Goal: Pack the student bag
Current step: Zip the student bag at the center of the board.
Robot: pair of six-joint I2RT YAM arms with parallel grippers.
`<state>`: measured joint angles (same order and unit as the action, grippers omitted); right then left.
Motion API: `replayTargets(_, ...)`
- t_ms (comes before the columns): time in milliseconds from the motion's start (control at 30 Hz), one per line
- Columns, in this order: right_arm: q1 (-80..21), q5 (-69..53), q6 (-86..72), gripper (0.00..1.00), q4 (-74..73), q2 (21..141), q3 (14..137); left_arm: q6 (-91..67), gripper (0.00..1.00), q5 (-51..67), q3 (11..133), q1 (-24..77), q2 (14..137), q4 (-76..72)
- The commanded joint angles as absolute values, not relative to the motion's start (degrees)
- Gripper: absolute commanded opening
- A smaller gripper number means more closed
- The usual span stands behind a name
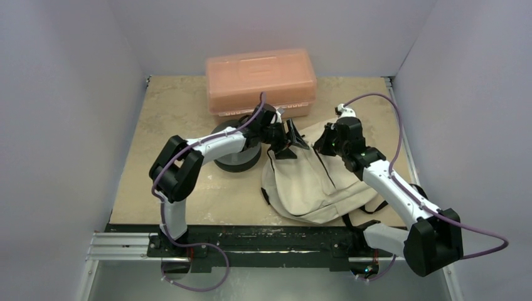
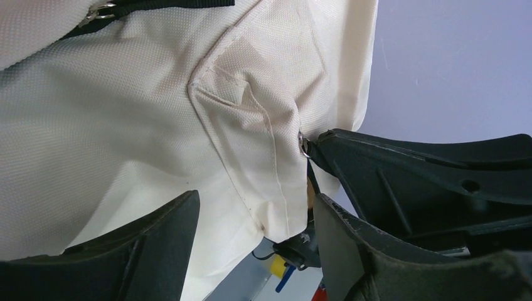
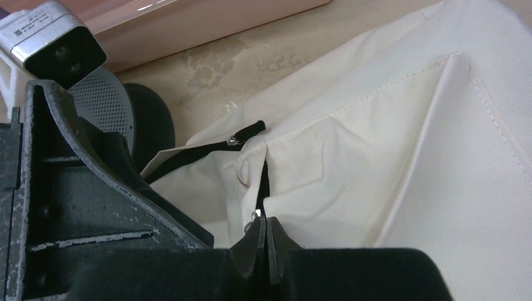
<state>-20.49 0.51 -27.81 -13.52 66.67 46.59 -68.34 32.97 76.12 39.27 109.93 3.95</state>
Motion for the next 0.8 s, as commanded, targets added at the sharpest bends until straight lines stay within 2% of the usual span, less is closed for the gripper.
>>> replayTargets(0,-20.48,0.99,-23.36,0.00,-12.85,64.21,47.42,-68.55,0.64,31.44,83.63,38.77,110.66,9.17)
replayTargets(167,-20.41,0.41,-19.23,0.00,-14.19,63.29,48.33,-71.58,0.64,24.62,90.83,38.91,113.65,22.16)
replayTargets(367,-20.47,-1.41,-16.21,0.00,-15.25,63.79,49.22,-75.55,0.65,21.92,98.00,40.13,117.28,32.09)
replayTargets(767,-20.48,-1.78,-13.59,0.00,-16.97,62.63,49.44,-78.01,0.59,17.23,107.65,43.27,122.83,39.74)
